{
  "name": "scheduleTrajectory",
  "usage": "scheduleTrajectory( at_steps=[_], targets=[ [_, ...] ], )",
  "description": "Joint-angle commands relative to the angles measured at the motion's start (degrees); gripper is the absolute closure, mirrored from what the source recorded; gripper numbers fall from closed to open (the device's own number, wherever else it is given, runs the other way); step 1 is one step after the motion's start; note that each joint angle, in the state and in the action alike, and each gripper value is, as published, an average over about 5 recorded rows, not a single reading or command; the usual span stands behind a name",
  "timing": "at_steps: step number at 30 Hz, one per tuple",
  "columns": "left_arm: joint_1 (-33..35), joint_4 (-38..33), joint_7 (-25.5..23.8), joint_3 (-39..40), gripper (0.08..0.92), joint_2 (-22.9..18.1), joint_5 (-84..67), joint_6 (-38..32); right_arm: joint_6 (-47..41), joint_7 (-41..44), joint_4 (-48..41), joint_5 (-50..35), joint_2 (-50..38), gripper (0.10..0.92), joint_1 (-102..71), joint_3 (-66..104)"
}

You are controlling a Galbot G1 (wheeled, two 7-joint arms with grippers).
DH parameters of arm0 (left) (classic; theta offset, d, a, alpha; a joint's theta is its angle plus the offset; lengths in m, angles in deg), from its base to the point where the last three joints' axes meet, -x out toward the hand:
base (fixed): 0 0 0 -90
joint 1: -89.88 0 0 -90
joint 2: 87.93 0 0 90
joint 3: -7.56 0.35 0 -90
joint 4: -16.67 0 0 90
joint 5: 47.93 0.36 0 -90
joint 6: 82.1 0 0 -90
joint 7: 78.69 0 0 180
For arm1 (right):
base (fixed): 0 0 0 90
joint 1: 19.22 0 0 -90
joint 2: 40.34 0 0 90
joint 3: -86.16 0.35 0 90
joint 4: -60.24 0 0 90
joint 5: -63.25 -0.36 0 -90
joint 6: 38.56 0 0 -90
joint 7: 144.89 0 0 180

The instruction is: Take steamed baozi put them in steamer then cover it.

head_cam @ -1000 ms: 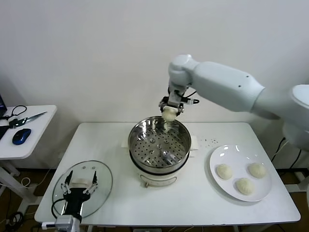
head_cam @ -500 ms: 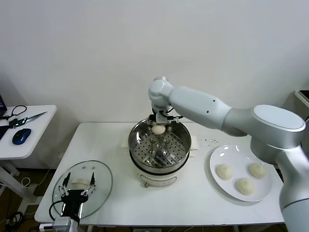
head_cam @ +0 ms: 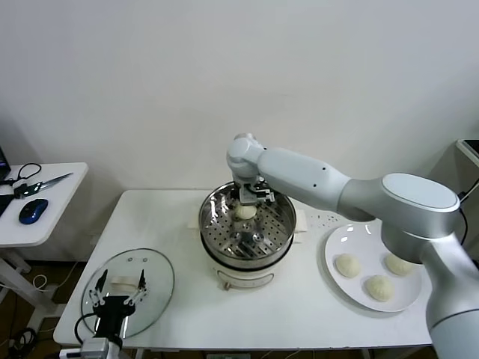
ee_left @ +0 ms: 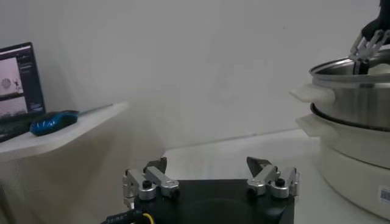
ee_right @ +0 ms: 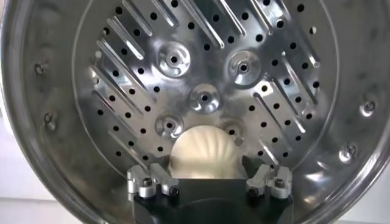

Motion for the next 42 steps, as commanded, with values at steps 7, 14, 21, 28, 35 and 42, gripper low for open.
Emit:
scheduleTrajectory(
  at_steps=[7,14,21,28,35,42],
  targets=[
    [0.4,-0.8,0.3,0.2,0.177,-0.2,0.5,0.1,-1.9,3.3,7.6,-14.6,-10.0,0.202,12.4,-1.7],
    [0.9,-1.6,0.4,0.1,0.177,0.0,0.9,0.0,-22.0,-3.8,12.0,-44.0,-21.4,0.203,28.5,-23.6],
    [1.3,-3.1,0.6,0.5,0.177,0.0,1.7,0.2,-44.6,-4.1,19.6,-59.2,-35.0,0.203,27.8,-27.9],
    [1.5,-3.1,0.6,0.2,0.177,0.0,1.7,0.1,-53.2,-7.2,22.8,-64.5,-45.8,0.203,18.3,-26.9],
    [1.2,-2.8,0.6,0.2,0.177,-0.1,1.7,0.3,-54.8,-7.8,20.0,-54.0,-50.1,0.203,0.2,-14.7],
    [0.8,-2.4,0.8,0.3,0.177,-0.2,2.6,0.4,-53.8,-6.7,17.1,-45.0,-49.6,0.203,-12.6,-5.5]
  ],
)
